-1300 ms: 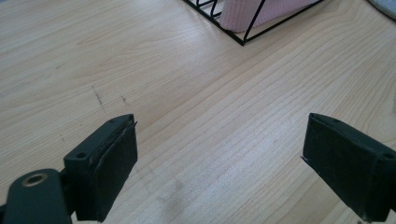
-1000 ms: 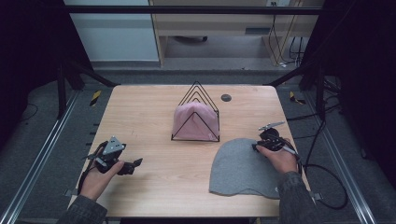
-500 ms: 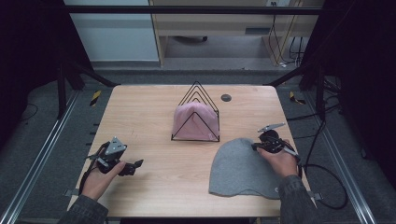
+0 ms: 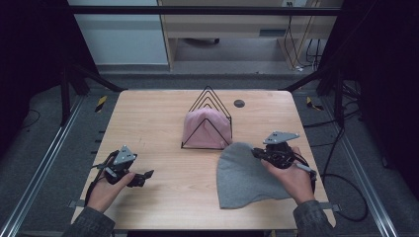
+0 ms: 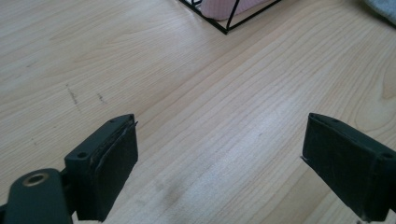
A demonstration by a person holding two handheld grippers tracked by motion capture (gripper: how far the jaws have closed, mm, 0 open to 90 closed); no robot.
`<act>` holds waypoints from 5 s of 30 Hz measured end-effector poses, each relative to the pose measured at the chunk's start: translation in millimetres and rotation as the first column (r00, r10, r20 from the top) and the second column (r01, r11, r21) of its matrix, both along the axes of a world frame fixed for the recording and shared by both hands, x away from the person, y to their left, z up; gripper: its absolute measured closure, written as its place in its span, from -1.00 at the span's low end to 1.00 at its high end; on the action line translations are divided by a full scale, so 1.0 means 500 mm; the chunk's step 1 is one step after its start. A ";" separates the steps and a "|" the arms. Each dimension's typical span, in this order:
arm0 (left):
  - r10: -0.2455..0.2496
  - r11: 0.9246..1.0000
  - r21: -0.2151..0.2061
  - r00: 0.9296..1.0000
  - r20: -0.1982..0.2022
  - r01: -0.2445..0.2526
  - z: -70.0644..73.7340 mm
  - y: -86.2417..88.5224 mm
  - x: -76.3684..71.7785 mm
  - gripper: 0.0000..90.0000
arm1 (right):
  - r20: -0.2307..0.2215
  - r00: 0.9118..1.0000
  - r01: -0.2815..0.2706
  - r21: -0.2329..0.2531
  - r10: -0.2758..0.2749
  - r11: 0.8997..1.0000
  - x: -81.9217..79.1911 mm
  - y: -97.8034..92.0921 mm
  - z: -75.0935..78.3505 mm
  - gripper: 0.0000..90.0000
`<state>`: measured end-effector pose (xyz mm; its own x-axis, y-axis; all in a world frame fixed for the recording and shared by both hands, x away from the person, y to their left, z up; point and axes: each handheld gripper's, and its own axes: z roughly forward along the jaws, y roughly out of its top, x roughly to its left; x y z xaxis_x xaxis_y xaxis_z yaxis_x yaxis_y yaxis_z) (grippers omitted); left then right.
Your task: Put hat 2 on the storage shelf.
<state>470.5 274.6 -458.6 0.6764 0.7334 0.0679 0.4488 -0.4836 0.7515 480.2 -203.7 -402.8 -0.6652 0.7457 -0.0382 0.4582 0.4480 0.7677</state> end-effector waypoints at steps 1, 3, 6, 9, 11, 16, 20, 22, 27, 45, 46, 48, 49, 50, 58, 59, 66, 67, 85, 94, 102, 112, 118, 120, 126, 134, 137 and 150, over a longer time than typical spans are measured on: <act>-0.005 1.000 0.001 1.000 -0.001 0.005 0.000 -0.001 0.000 -0.78 | 0.013 1.000 -0.012 0.008 0.012 1.000 -0.004 0.009 0.010 0.91; -0.013 1.000 0.002 1.000 -0.007 0.013 -0.001 -0.004 -0.001 -0.78 | 0.038 0.999 -0.040 0.019 0.039 0.999 -0.011 0.027 0.029 0.91; -0.032 1.000 -0.001 0.999 -0.012 0.032 -0.001 -0.009 -0.003 -0.78 | 0.072 0.994 -0.088 0.017 0.087 0.996 -0.020 0.057 0.058 0.91; -0.045 0.999 -0.002 0.999 -0.018 0.045 -0.003 -0.012 -0.005 -0.78 | 0.097 0.987 -0.129 0.018 0.127 0.991 -0.026 0.084 0.083 0.91; -0.049 0.999 -0.007 0.999 -0.023 0.049 -0.005 -0.013 -0.006 -0.78 | 0.112 0.982 -0.158 0.024 0.155 0.987 -0.030 0.103 0.102 0.91; -0.078 0.997 -0.024 0.997 -0.023 0.077 -0.001 -0.021 -0.013 -0.77 | 0.145 0.968 -0.210 0.032 0.203 0.977 -0.039 0.149 0.143 0.92; -0.114 0.993 -0.021 0.993 -0.019 0.114 0.001 -0.034 -0.021 -0.77 | 0.158 0.960 -0.239 0.036 0.230 0.970 -0.042 0.176 0.163 0.92; -0.136 0.991 -0.022 0.990 -0.021 0.136 0.001 -0.040 -0.026 -0.77 | 0.167 0.954 -0.257 0.040 0.248 0.965 -0.042 0.191 0.173 0.92; -0.144 0.989 -0.031 0.989 -0.017 0.143 0.003 -0.042 -0.029 -0.77 | 0.179 0.944 -0.287 0.039 0.276 0.957 -0.042 0.221 0.192 0.92; -0.171 0.985 -0.019 0.985 -0.009 0.171 0.006 -0.058 -0.039 -0.76 | 0.224 0.928 -0.312 0.037 0.297 0.949 -0.041 0.257 0.251 0.92; -0.172 0.985 -0.021 0.985 -0.008 0.172 0.006 -0.059 -0.040 -0.76 | 0.227 0.928 -0.312 0.037 0.296 0.949 -0.041 0.257 0.253 0.92; -0.175 0.984 -0.025 0.985 -0.004 0.175 0.009 -0.061 -0.043 -0.75 | 0.230 0.928 -0.309 0.038 0.292 0.950 -0.041 0.256 0.258 0.92; -0.172 0.985 -0.036 0.985 -0.003 0.171 0.010 -0.062 -0.042 -0.75 | 0.232 0.928 -0.309 0.038 0.292 0.950 -0.041 0.256 0.260 0.92; -0.167 0.985 -0.047 0.986 0.001 0.167 0.012 -0.063 -0.042 -0.74 | 0.233 0.927 -0.310 0.035 0.294 0.950 -0.041 0.256 0.264 0.92; -0.187 0.981 -0.039 0.982 0.028 0.188 0.051 -0.090 -0.028 -0.68 | 0.238 0.925 -0.313 0.033 0.297 0.949 -0.036 0.260 0.283 0.92; -0.190 0.981 -0.035 0.981 0.035 0.191 0.061 -0.095 -0.025 -0.68 | 0.239 0.925 -0.313 0.031 0.297 0.949 -0.035 0.261 0.285 0.92; -0.217 0.974 -0.045 0.974 0.072 0.220 0.123 -0.119 -0.002 -0.65 | 0.248 0.920 -0.319 0.028 0.303 0.947 -0.032 0.268 0.302 0.92; -0.218 0.974 -0.044 0.973 0.079 0.222 0.133 -0.124 0.002 -0.65 | 0.251 0.919 -0.321 0.027 0.305 0.947 -0.031 0.269 0.304 0.92; -0.232 0.964 -0.111 0.968 0.100 0.242 0.181 -0.167 0.060 -0.21 | 0.256 0.916 -0.327 0.026 0.309 0.945 -0.032 0.272 0.321 0.92; -0.234 0.965 -0.098 0.967 0.097 0.243 0.187 -0.206 0.082 0.83 | 0.246 0.926 -0.304 0.034 0.287 0.952 -0.029 0.248 0.308 0.92; -0.257 0.963 -0.053 0.958 0.124 0.265 0.257 -0.204 0.051 0.91 | 0.243 0.947 -0.228 0.057 0.208 0.972 -0.022 0.185 0.308 0.92; -0.246 0.967 -0.021 0.951 0.185 0.255 0.395 -0.194 0.052 0.92 | 0.280 0.948 -0.188 0.111 0.150 0.976 -0.009 0.154 0.365 0.92; -0.227 0.972 -0.021 0.954 0.198 0.236 0.440 -0.196 0.068 0.92 | 0.290 0.949 -0.177 0.155 0.127 0.972 0.014 0.146 0.398 0.92; -0.225 0.972 -0.016 0.953 0.204 0.234 0.449 -0.199 0.077 0.92 | 0.298 0.948 -0.168 0.160 0.115 0.973 0.029 0.143 0.411 0.92; -0.212 0.974 -0.029 0.951 0.225 0.224 0.467 -0.206 0.100 0.92 | 0.311 0.945 -0.165 0.180 0.103 0.970 0.058 0.137 0.428 0.92; -0.195 0.977 -0.035 0.951 0.241 0.209 0.488 -0.215 0.164 0.92 | 0.321 0.944 -0.146 0.209 0.074 0.967 0.126 0.126 0.445 0.92; -0.187 0.978 -0.048 0.950 0.251 0.205 0.497 -0.217 0.180 0.92 | 0.326 0.943 -0.141 0.224 0.062 0.964 0.150 0.123 0.448 0.92; -0.127 0.984 -0.087 0.951 0.282 0.157 0.495 -0.225 0.245 0.92 | 0.323 0.946 -0.094 0.257 0.006 0.962 0.222 0.120 0.441 0.92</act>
<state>593.1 162.0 -211.3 0.7401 0.6445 0.1921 0.1509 -0.4375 0.8865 591.0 -143.5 -182.5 -0.6874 0.7239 -0.0584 0.1539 0.2237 0.9624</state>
